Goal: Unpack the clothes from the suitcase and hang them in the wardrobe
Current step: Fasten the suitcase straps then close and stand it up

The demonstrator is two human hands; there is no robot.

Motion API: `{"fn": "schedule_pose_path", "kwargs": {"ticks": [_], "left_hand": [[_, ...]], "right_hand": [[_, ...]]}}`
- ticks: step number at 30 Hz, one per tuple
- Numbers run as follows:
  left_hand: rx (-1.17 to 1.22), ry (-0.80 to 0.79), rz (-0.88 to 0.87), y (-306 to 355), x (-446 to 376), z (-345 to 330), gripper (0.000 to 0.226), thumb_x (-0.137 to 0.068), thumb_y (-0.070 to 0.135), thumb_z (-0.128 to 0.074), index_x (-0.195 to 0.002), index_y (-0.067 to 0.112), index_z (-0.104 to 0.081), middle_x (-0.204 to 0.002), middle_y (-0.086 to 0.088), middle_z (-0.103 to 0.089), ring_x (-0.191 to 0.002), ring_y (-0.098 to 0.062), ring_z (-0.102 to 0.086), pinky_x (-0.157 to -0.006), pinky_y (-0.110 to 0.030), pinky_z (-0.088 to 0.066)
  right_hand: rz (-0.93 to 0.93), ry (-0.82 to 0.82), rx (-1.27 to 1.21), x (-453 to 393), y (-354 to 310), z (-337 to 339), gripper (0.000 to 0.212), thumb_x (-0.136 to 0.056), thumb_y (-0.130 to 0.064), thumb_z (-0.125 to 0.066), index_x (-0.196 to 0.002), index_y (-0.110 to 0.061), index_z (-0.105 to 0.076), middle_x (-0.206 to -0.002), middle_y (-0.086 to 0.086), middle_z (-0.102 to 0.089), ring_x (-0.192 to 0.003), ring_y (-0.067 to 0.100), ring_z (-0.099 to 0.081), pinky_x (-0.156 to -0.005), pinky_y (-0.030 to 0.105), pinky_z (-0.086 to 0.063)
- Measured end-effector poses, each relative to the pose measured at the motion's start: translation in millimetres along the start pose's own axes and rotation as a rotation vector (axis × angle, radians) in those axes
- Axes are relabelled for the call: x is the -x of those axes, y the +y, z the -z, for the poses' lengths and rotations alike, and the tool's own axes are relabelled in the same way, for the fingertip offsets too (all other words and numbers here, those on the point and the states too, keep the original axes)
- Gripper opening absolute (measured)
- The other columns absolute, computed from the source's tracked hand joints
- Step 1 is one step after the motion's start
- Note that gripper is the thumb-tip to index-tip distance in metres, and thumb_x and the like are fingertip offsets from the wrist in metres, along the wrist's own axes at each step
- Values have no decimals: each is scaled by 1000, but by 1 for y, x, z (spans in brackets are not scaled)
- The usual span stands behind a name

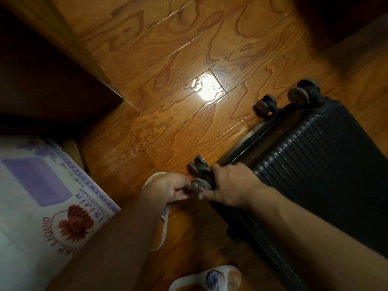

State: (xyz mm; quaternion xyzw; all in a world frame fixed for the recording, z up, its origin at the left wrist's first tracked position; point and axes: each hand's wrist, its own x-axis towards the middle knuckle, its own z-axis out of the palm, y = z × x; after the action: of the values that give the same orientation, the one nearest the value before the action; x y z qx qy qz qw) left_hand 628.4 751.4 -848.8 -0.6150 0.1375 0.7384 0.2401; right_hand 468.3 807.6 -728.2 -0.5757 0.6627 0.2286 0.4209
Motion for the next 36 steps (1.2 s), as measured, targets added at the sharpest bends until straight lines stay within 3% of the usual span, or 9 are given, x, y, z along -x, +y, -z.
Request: {"fn": "schedule_pose_path", "kwargs": {"ticks": [4, 7, 10, 12, 17, 23, 26, 33, 36], "left_hand": [[-217, 22, 93, 0, -9, 2, 19, -98, -3, -48, -106, 2, -64, -98, -13, -73, -81, -21, -72, -58, -29, -57], [-275, 64, 76, -8, -10, 4, 18, -96, -1, -51, -109, 1, -64, -85, -13, -76, -72, -22, -75, -57, -30, -57], [-129, 69, 28, -19, 0, 6, 14, -92, -8, -60, -102, 2, -62, -76, -15, -76, -73, -24, -75, -60, -37, -63], [-37, 39, 42, -24, 5, 5, 18, -92, -14, -58, -103, 1, -59, -84, -19, -75, -78, -27, -74, -64, -40, -63], [175, -60, 52, -37, 6, -1, 25, -99, 0, -55, -122, -1, -62, -113, -22, -72, -103, -35, -71, -78, -46, -61], [480, 116, -129, -89, -10, -29, 31, -104, 5, -46, -134, 9, -55, -122, -17, -69, -103, -31, -70, -72, -40, -57], [542, 168, -159, -96, -12, -32, 34, -104, 4, -44, -136, 8, -54, -126, -19, -67, -109, -33, -68, -78, -42, -56], [322, 224, -413, -51, 119, -58, 24, -103, 7, -37, -90, 2, -57, -88, -20, -66, -78, -29, -64, -63, -36, -53], [97, 296, -520, -29, 207, -68, 20, -100, 2, -43, -93, -1, -62, -86, -23, -68, -68, -26, -61, -50, -27, -48]], "right_hand": [[32, 29, 52, 11, -8, -16, 65, -84, -77, -49, -117, -21, -46, -102, 4, -69, -101, 25, -65, -94, 40, -39], [78, -3, -81, 17, -15, -24, 87, -83, -85, -35, -140, -20, -41, -133, 5, -59, -133, 23, -46, -121, 49, -14], [-32, 377, -161, 22, 12, -13, 71, -95, -70, -28, -145, -22, -42, -150, 4, -42, -144, 24, -27, -123, 51, -7], [-232, 602, -68, 20, 56, -1, 57, -96, -55, -40, -140, -20, -46, -152, 10, -38, -145, 30, -25, -123, 50, -11], [-783, 518, -385, 0, 152, 39, 94, -90, -64, -53, -159, -17, -9, -167, 10, -1, -153, 34, 2, -123, 53, -1], [-887, 401, -521, -9, 225, 64, 82, -85, -69, -53, -151, -25, -30, -154, 16, -32, -141, 41, -28, -116, 57, -23], [-889, 512, -450, -6, 213, 65, 68, -88, -60, -50, -140, -17, -43, -143, 21, -41, -134, 42, -34, -111, 54, -28], [-895, 743, -614, 121, 205, 145, 61, -89, -54, -50, -136, -16, -48, -136, 21, -47, -130, 42, -39, -108, 54, -29], [-872, 823, -746, 214, 196, 181, 56, -86, -52, -52, -132, -20, -52, -130, 16, -52, -125, 39, -46, -105, 53, -33]]}}
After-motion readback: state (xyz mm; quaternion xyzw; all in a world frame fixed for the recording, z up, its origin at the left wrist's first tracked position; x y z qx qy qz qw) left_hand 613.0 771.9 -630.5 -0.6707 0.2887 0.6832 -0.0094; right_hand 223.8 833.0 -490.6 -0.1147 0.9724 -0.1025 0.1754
